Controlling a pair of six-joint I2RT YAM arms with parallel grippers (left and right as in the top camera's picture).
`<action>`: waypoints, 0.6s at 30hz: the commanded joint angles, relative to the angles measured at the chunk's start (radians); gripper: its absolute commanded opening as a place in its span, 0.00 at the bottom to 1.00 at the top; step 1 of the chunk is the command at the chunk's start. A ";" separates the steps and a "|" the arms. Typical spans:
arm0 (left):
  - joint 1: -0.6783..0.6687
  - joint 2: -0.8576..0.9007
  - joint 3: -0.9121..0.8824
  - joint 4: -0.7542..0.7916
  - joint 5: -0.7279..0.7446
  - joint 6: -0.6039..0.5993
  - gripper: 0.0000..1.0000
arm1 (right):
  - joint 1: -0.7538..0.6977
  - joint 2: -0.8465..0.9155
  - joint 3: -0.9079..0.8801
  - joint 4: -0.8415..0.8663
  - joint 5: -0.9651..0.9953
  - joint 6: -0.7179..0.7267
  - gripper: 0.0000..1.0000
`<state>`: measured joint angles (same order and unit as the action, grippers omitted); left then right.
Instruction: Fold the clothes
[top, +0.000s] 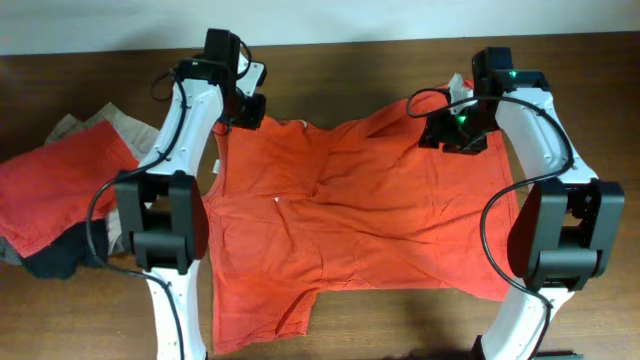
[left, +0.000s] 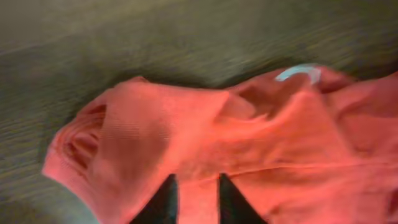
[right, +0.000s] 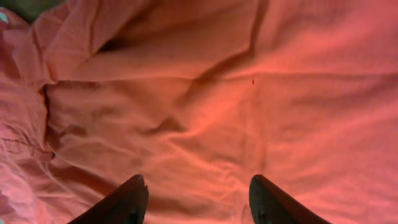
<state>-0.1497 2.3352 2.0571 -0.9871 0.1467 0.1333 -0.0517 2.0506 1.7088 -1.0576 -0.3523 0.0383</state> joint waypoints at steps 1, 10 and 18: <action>0.004 0.098 -0.002 -0.026 -0.048 0.018 0.15 | -0.004 0.011 -0.004 0.031 -0.016 -0.001 0.50; 0.010 0.137 -0.002 -0.034 -0.130 -0.005 0.12 | -0.100 0.011 -0.004 0.217 0.024 0.126 0.30; 0.010 0.137 -0.002 -0.012 -0.147 -0.037 0.17 | -0.166 0.051 -0.004 0.412 0.024 0.123 0.58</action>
<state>-0.1501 2.4432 2.0609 -1.0054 0.0544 0.1131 -0.2108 2.0609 1.7088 -0.6830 -0.3359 0.1581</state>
